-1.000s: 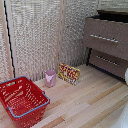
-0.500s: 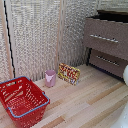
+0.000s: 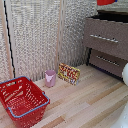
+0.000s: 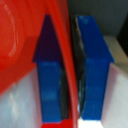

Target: Transport the gripper mindfully toward the orange-red bowl and clasp it to elevate with ease. Ensure your robot's arm aligns efficiently with the top drawer's opening. Carefully slide the orange-red bowl into the designated spot with precision. After confirmation, withdraw the gripper gently. Close the drawer smoothly by transitioning the gripper to its handle.

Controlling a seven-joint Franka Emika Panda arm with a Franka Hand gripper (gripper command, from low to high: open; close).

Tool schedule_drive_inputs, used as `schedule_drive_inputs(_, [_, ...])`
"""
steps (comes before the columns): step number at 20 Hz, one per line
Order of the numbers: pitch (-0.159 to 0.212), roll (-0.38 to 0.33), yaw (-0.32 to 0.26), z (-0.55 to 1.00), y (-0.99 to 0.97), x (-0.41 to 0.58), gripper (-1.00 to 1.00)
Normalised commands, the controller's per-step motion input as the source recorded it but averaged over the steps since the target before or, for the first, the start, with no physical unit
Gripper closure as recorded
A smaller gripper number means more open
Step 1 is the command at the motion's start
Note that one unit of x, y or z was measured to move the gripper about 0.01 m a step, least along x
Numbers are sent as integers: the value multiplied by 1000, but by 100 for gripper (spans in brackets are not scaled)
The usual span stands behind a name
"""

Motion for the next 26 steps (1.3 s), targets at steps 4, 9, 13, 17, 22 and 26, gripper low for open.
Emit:
schedule_drive_inputs(4, [17, -2, 19, -95, -26, -236, 100])
schedule_drive_inputs(9, [-19, -13, 189, -166, 109, -466, 100])
schedule_drive_inputs(13, [19, -16, 156, -107, 87, -200, 100])
schedule_drive_inputs(17, [46, -32, 19, -81, -4, 171, -100])
schedule_drive_inputs(22, [-64, -6, -56, -10, -17, 191, -100])
schedule_drive_inputs(26, [-28, 5, 4, 0, 126, 106, -100])
